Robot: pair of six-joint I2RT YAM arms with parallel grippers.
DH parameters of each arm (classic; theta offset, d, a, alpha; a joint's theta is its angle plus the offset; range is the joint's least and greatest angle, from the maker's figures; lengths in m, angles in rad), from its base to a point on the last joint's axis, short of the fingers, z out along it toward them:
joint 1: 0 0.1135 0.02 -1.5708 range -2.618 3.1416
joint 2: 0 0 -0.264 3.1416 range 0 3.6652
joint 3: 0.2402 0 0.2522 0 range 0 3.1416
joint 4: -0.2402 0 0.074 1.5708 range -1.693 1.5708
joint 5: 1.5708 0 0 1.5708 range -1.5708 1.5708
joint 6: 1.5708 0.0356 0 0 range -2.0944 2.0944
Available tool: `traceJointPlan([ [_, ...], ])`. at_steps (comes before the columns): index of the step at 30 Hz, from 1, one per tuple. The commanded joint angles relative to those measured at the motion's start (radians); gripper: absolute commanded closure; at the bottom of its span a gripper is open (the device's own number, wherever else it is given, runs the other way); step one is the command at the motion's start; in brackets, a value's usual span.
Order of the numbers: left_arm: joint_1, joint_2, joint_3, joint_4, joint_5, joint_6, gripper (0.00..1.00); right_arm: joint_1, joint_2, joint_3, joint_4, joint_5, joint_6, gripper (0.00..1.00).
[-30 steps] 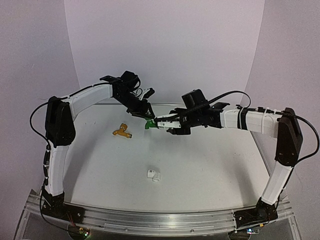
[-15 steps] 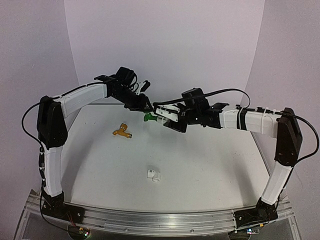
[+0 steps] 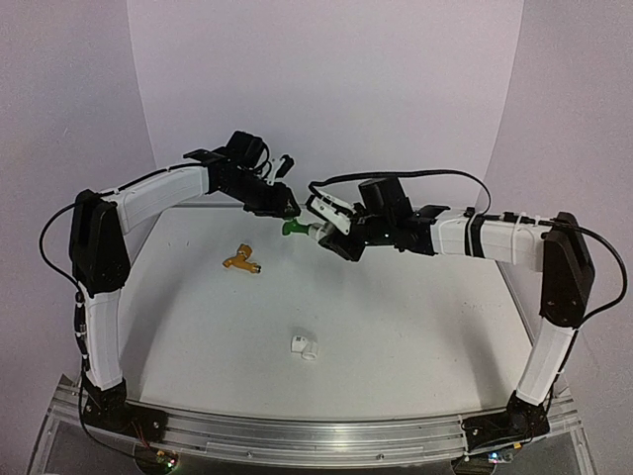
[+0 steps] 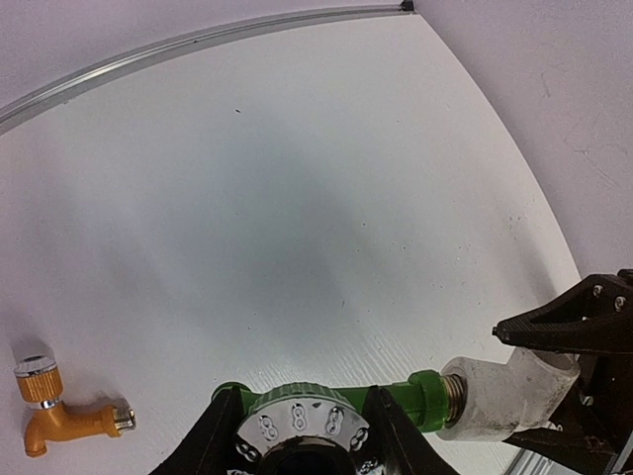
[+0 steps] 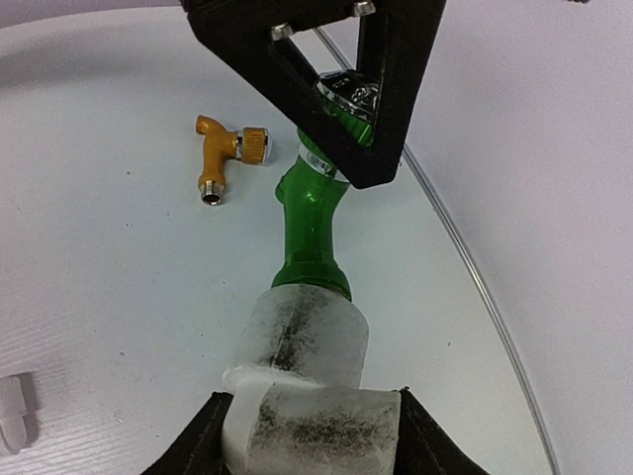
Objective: Install the water faucets
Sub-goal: Place the water faucet at the center of the board.
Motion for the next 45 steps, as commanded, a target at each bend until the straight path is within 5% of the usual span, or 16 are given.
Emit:
traceJointPlan([
  [1,-0.080,-0.078,0.004,0.074,0.207,-0.011,1.00,-0.010,0.015,0.028,0.233,-0.115,0.173,1.00],
  [18,-0.084,-0.090,-0.015,0.110,0.254,0.015,1.00,-0.108,0.020,-0.034,0.436,-0.409,0.626,1.00],
  [31,-0.107,-0.112,-0.044,0.159,0.236,-0.010,1.00,-0.125,0.084,-0.055,0.564,-0.413,0.939,1.00],
  [45,-0.117,-0.164,-0.155,0.316,0.263,-0.071,1.00,-0.143,0.135,-0.124,0.884,-0.422,1.388,1.00],
])
